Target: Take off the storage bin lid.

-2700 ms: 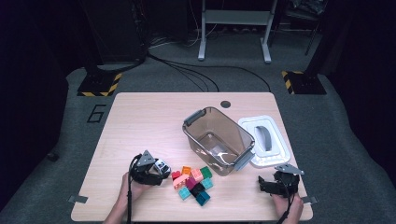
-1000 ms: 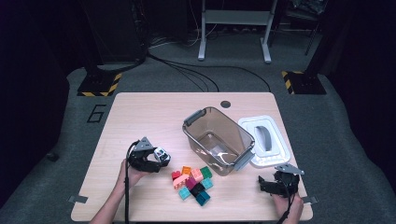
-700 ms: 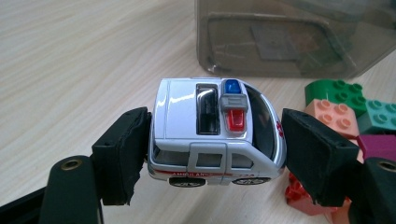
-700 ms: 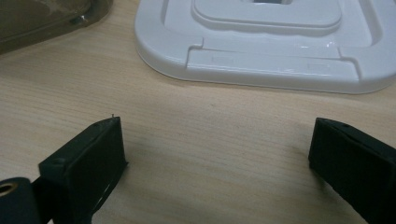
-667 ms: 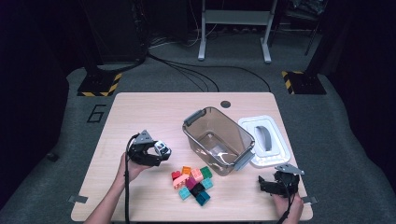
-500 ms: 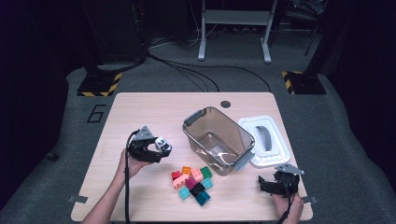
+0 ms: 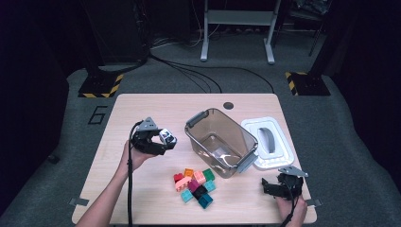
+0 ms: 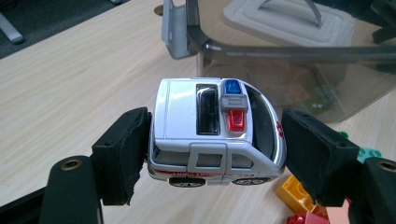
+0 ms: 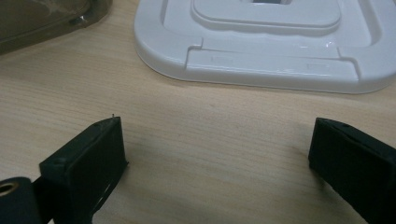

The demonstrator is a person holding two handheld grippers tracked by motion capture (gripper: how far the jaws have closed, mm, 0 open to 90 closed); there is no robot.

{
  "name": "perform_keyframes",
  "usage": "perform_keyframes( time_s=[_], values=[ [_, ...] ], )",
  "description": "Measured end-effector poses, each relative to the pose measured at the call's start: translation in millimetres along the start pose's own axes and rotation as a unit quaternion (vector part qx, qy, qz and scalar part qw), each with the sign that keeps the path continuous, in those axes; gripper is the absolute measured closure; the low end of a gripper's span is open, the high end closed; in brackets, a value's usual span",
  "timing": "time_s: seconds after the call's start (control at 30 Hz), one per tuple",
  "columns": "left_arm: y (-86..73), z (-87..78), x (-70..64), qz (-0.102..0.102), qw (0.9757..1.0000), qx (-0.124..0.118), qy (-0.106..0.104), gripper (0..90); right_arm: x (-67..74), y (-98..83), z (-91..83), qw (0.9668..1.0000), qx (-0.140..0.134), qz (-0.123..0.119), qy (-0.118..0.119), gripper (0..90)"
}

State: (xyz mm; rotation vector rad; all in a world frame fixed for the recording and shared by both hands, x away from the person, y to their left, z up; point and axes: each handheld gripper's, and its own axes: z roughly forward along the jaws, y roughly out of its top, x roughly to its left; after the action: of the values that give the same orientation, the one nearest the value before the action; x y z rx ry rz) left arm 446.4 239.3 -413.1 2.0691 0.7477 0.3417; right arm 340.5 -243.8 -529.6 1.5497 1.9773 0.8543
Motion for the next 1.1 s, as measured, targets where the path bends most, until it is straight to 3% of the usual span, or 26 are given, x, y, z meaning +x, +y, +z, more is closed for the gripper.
perform_keyframes(
  time_s=[0.47,0.77,1.1],
  values=[
    [38.4,5.7,-2.1,0.018,0.9998,-0.007,-0.006,25.9,0.1,-0.1,-0.1,1.0000,0.000,0.000,-0.001,3.0],
    [58.6,21.4,-11.5,0.035,0.9992,0.000,-0.019,25.8,0.1,-0.2,-0.1,1.0000,0.000,-0.002,-0.001,3.1],
    [69.1,46.4,-21.9,0.043,0.9984,0.010,-0.036,25.8,0.5,-0.3,-0.3,1.0000,0.001,0.000,-0.002,3.1]
  ],
)
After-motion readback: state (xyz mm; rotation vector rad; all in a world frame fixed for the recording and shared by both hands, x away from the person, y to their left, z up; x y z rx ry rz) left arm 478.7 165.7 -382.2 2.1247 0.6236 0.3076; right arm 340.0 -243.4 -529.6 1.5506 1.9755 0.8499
